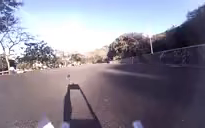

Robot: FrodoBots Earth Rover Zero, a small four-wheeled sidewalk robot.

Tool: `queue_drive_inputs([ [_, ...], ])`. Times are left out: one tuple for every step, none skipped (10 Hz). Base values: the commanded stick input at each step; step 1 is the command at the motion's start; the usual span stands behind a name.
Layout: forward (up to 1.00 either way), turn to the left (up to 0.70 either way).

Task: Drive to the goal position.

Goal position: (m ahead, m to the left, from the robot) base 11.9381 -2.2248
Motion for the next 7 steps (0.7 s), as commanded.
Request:
queue_drive_inputs([
  [0.50,0.00],
  [0.50,0.00],
  [0.50,0.00],
  [0.50,0.00],
  [0.50,0.00],
  [0.50,0.00],
  [0.50,0.00],
])
